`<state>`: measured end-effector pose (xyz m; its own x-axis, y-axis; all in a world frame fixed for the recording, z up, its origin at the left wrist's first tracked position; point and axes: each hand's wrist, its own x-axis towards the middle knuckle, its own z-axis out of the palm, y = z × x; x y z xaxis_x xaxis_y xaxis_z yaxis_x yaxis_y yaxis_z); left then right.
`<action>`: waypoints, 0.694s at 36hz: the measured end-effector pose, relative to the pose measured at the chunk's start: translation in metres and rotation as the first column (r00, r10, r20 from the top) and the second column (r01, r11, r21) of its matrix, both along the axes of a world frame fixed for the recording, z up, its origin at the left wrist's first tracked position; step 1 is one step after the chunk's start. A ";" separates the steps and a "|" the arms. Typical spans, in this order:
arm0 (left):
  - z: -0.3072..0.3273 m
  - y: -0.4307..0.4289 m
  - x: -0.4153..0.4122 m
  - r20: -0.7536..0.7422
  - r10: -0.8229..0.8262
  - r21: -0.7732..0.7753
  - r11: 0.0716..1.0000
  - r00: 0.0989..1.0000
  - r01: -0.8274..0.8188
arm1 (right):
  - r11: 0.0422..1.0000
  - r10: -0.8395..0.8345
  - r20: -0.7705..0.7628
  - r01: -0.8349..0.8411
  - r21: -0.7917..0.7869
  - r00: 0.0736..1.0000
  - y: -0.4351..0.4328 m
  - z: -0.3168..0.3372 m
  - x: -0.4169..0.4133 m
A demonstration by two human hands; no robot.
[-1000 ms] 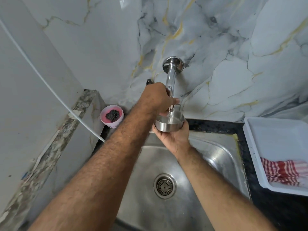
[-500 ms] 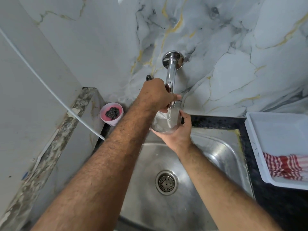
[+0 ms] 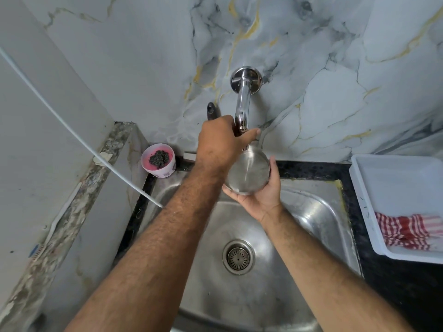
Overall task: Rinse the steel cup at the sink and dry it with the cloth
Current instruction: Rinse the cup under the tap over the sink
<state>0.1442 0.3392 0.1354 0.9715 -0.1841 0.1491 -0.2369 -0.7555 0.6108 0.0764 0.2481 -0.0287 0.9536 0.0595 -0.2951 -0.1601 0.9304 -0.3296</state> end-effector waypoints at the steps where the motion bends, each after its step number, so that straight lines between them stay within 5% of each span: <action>1: 0.000 0.000 0.001 -0.006 -0.008 -0.003 1.000 1.000 0.008 | 0.998 0.013 -0.010 -0.013 -0.068 1.000 -0.002 0.000 -0.001; 5: -0.001 -0.001 0.002 -0.039 -0.015 -0.001 1.000 0.999 0.015 | 0.845 0.115 -0.004 -0.100 -0.525 0.993 -0.005 0.009 -0.008; 10: -0.002 -0.002 0.002 -0.072 0.007 -0.016 1.000 0.997 -0.008 | 0.212 0.300 -0.042 -0.109 -0.971 0.953 -0.014 0.000 -0.033; 13: -0.004 -0.001 0.001 -0.046 0.024 0.024 0.999 0.999 -0.023 | -0.395 0.440 -0.176 0.013 -0.919 0.881 -0.023 -0.014 -0.046; 15: -0.004 0.000 -0.001 -0.043 0.027 0.042 0.999 0.999 -0.025 | -0.591 0.472 -0.247 0.096 -0.801 0.846 -0.023 -0.019 -0.054; 17: -0.003 -0.001 -0.004 -0.049 0.028 0.037 0.999 0.998 -0.026 | -0.679 0.493 -0.296 0.149 -0.719 0.818 -0.023 -0.024 -0.061; 19: -0.002 -0.001 -0.009 -0.029 0.037 0.034 0.999 0.999 -0.036 | -0.702 0.489 -0.299 0.167 -0.693 0.819 -0.027 -0.029 -0.067; 21: -0.003 -0.001 -0.014 0.009 0.042 0.013 0.999 0.999 -0.043 | -0.575 0.429 -0.263 0.037 -0.817 0.864 -0.037 -0.027 -0.071; 23: -0.008 -0.002 -0.020 0.018 0.060 -0.047 0.997 0.998 -0.060 | -0.122 0.320 -0.223 -0.193 -0.974 0.921 -0.050 -0.010 -0.076; 25: -0.019 -0.002 -0.029 0.034 0.120 -0.119 0.986 0.992 -0.115 | 0.366 0.144 -0.199 -0.239 -0.900 0.969 -0.069 0.010 -0.086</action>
